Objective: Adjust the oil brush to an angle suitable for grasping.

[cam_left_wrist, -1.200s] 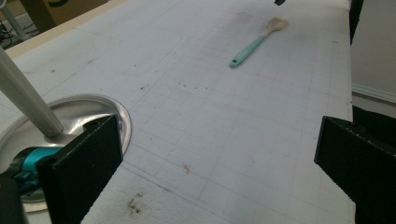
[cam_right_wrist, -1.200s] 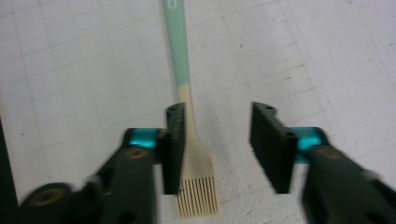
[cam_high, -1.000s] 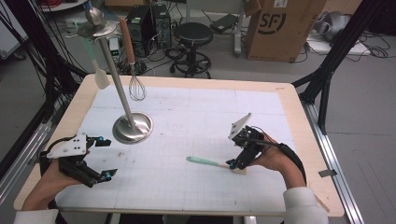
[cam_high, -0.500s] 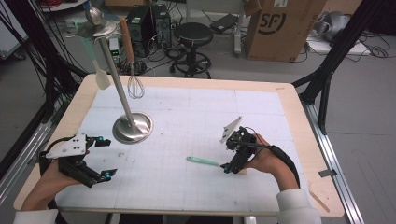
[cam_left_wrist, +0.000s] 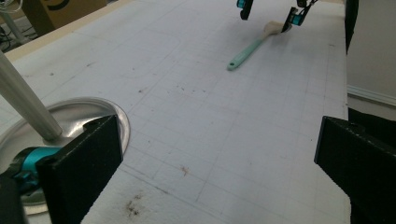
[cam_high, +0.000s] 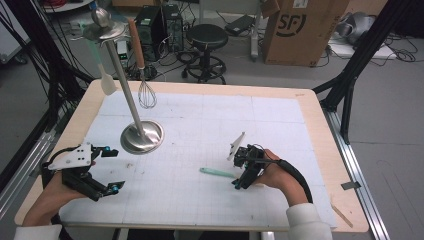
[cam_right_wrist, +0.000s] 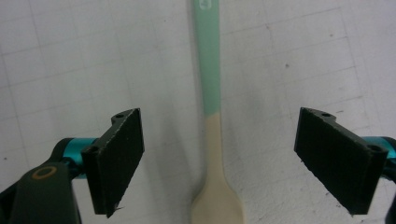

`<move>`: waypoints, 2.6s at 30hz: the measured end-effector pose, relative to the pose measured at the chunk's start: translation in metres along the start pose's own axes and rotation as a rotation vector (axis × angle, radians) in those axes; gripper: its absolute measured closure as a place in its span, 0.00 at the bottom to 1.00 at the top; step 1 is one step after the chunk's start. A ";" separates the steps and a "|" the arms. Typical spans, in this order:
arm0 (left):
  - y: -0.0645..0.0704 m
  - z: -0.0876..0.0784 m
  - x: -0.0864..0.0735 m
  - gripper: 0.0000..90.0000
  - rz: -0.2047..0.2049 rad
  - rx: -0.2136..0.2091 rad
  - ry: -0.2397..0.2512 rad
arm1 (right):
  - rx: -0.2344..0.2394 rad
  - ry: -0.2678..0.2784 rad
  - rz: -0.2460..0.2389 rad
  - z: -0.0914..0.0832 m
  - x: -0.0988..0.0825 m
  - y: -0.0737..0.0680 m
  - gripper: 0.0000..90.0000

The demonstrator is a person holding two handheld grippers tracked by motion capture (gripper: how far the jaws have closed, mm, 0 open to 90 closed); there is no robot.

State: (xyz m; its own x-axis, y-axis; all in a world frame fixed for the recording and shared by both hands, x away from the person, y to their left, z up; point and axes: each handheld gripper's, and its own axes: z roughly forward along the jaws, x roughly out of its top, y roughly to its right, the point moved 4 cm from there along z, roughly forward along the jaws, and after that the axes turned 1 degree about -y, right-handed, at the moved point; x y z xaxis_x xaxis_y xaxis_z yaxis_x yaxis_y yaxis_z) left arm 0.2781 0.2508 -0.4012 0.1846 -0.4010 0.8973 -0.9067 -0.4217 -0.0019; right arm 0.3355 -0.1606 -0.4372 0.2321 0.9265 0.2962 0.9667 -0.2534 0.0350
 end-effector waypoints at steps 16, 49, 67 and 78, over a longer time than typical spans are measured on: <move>0.000 0.001 -0.001 0.02 0.002 -0.003 -0.005 | 0.043 -0.070 0.019 0.014 0.005 0.002 0.53; -0.001 0.002 -0.001 0.02 0.001 -0.001 -0.009 | 0.044 -0.126 0.001 0.015 0.012 -0.002 0.90; -0.001 0.000 -0.003 0.02 -0.003 0.004 -0.013 | 0.085 0.127 0.036 -0.033 0.016 -0.003 0.90; -0.002 0.001 -0.003 0.02 -0.006 0.004 -0.014 | 0.050 0.303 0.058 -0.077 0.023 -0.003 0.90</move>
State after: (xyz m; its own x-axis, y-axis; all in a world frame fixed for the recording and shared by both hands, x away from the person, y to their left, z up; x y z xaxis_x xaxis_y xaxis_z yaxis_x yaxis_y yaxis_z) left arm 0.2794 0.2518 -0.4043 0.1955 -0.4100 0.8909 -0.9039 -0.4278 0.0015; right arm 0.3296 -0.1598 -0.3574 0.2518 0.7841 0.5673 0.9586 -0.2827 -0.0348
